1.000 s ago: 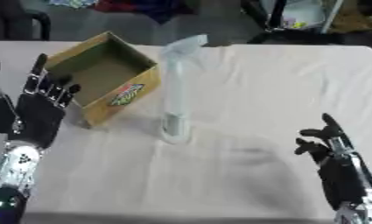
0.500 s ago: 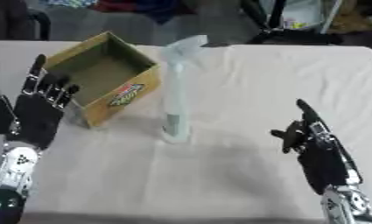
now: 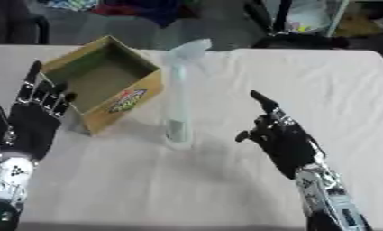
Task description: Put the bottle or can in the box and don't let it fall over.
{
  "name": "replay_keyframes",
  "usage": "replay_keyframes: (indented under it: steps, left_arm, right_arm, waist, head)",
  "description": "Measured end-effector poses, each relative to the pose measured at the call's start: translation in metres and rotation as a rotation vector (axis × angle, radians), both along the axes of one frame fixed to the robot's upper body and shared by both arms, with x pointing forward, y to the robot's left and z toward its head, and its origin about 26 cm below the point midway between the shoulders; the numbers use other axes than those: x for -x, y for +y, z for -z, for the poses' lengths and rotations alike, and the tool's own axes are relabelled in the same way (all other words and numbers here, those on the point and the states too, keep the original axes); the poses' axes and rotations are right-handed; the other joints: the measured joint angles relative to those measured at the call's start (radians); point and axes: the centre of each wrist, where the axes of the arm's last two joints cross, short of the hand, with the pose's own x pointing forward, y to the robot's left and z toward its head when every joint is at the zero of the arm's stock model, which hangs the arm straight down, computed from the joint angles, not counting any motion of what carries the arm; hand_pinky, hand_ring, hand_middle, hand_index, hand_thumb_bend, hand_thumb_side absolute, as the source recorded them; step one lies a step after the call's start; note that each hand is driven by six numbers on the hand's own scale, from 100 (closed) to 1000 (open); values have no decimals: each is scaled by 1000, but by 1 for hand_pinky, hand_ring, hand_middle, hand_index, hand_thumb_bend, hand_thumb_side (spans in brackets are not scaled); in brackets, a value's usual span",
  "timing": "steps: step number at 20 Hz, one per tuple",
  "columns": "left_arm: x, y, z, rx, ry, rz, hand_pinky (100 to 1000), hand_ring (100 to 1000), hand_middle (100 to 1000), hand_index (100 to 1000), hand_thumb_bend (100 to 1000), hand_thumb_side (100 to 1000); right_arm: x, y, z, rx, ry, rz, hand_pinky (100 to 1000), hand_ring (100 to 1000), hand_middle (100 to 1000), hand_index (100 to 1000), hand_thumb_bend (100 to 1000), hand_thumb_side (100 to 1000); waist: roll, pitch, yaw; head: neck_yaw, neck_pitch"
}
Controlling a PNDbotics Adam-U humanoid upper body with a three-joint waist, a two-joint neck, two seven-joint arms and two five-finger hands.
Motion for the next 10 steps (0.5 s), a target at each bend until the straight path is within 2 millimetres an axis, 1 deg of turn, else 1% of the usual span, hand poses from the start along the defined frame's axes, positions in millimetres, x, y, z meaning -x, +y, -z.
replay_keyframes:
  steps: [5,10]
  left_arm:
    - [0,0,0,-1,0,2,597,601,412,1000,375,833]
    - [0,0,0,-1,0,4,597,602,413,1000,374,833]
  right_arm:
    - [-10,4,-5,-54,64,-44,486,101,100,1000,100,595]
    - [-17,11,-8,-158,155,-89,470,100,100,1000,100,591]
  waist:
    - [-2,0,4]
    - [-2,0,9]
  head:
    - [-1,-2]
    - [-2,-3]
